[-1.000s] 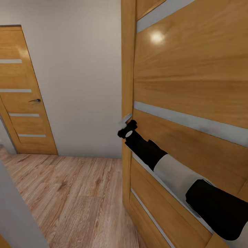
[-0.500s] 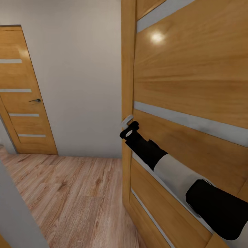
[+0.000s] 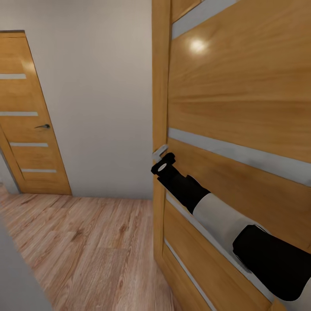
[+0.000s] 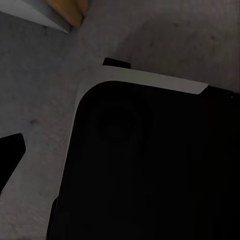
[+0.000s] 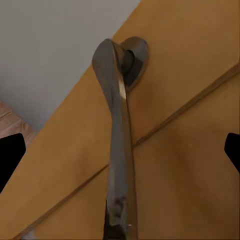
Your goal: Move the two storage containers from the living room to the garage. In the garage, place one container on the floor and stack the other container on top of it (either order is fine).
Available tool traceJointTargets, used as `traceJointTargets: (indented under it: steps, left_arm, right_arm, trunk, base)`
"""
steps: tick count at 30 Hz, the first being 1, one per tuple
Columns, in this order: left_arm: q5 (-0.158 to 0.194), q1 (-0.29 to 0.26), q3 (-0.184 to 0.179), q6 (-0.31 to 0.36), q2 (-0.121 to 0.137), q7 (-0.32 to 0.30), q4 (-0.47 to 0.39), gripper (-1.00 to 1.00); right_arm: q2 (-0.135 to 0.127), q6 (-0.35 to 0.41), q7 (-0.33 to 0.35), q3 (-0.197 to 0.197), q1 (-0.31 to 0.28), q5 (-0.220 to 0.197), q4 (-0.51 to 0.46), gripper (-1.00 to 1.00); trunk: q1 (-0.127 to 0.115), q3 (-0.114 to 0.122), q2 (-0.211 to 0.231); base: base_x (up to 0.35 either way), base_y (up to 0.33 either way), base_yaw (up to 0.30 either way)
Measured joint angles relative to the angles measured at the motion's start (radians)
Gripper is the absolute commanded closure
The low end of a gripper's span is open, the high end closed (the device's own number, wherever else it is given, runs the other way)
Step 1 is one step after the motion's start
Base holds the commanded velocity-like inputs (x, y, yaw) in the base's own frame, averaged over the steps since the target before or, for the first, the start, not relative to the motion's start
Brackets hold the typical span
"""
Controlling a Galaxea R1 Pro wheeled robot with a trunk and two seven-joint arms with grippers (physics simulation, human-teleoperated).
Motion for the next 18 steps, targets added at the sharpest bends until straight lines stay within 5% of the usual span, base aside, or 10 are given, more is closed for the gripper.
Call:
traceJointTargets:
  steps: [18]
  left_arm:
    - [0.000,0.000,0.000,0.001,0.001,0.000,0.001,-1.00]
  right_arm:
    - [0.000,0.004,-0.016,0.000,0.000,-0.011,0.003,-1.00]
  trunk:
    - [0.000,0.000,0.000]
  base:
    - [0.188,0.000,0.000]
